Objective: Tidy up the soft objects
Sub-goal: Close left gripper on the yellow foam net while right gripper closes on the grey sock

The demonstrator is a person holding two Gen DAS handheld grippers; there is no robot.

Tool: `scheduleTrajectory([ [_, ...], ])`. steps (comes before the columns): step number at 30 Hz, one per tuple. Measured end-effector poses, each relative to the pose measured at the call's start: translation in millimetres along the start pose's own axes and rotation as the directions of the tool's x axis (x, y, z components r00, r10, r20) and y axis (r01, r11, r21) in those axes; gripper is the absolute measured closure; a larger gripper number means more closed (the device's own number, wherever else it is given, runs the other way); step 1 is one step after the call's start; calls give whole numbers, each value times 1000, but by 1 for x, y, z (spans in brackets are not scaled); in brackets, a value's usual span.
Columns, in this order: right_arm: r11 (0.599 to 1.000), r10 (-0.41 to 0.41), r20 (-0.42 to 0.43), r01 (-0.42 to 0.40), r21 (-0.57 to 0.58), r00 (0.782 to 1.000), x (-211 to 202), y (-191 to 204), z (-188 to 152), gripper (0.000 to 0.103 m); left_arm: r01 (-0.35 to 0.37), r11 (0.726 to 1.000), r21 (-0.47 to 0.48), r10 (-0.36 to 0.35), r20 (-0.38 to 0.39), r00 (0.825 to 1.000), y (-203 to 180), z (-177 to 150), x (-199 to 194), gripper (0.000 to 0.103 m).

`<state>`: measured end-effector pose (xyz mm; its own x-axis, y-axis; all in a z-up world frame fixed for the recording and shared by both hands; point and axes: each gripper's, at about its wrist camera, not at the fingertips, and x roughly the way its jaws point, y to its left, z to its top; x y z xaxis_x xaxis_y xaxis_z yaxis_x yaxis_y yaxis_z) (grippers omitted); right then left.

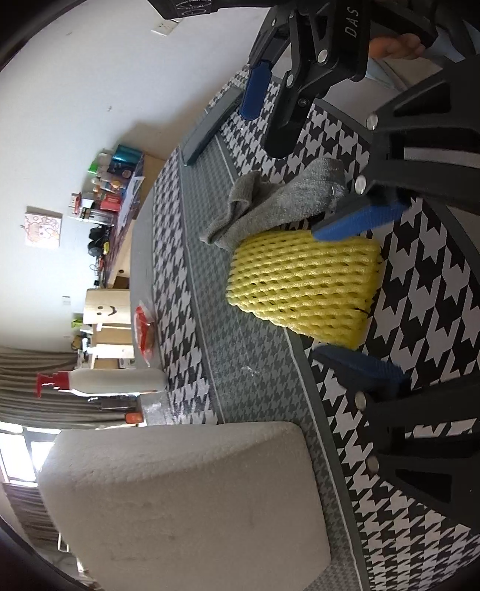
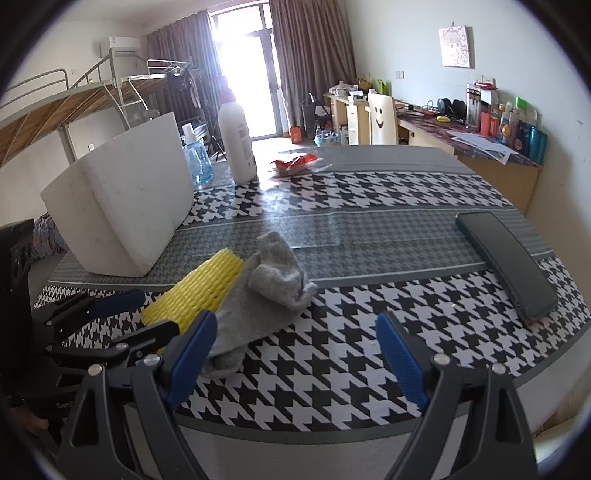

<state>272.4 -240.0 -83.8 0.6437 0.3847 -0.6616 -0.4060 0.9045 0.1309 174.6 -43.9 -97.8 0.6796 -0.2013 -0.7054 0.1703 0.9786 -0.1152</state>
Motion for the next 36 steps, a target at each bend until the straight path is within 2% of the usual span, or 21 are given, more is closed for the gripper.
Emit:
scheduleTrajectory([
  [8, 1000, 6, -27, -6, -1, 1000, 12, 0, 0, 12, -4, 1000, 2, 4, -17, 1000, 0, 2, 8, 50],
  [17, 1000, 23, -39, -23, 0, 999, 18, 1, -2, 12, 10, 1000, 7, -10, -17, 1000, 1, 3, 9, 66],
  [20, 999, 33, -44, -33, 1, 998, 20, 2, -3, 12, 14, 1000, 3, -14, -10, 1000, 2, 3, 7, 75],
  [22, 999, 39, -47, -39, 1, 998, 22, 3, -3, 12, 23, 1000, 0, -23, 1, 1000, 4, 4, 4, 91],
  [36, 997, 75, -53, -76, -2, 996, 26, 13, -2, 12, 58, 998, -19, -57, 42, 997, 10, 3, -14, 92],
])
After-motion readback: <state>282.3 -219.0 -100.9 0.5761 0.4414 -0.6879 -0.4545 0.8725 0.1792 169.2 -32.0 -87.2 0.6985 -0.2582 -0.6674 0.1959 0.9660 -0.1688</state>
